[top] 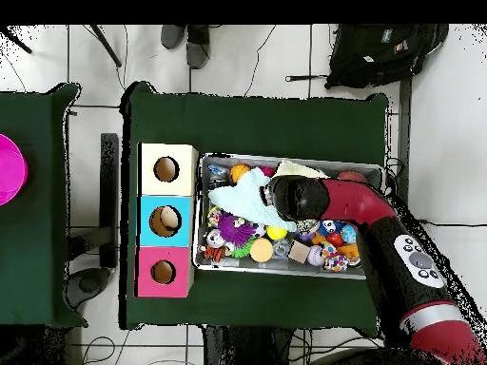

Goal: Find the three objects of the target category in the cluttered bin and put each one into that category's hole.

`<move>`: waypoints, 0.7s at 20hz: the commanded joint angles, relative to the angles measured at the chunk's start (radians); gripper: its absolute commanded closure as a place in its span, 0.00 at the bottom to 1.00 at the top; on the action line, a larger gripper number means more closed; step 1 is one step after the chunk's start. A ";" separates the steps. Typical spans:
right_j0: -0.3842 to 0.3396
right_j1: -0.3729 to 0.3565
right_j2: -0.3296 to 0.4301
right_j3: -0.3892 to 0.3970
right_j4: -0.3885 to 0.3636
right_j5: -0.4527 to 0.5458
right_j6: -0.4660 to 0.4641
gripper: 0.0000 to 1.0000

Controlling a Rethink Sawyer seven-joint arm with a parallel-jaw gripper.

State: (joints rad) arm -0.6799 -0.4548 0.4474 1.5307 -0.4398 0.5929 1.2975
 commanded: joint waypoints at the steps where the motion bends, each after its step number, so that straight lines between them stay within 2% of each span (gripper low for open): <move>1: -0.004 0.032 0.018 -0.015 0.024 -0.001 0.065 1.00; 9: -0.001 0.039 0.016 -0.021 0.022 0.006 0.060 1.00; 14: 0.007 0.041 0.020 0.037 0.042 -0.023 0.108 1.00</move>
State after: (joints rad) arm -0.6795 -0.4532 0.4471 1.5308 -0.4338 0.5927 1.2975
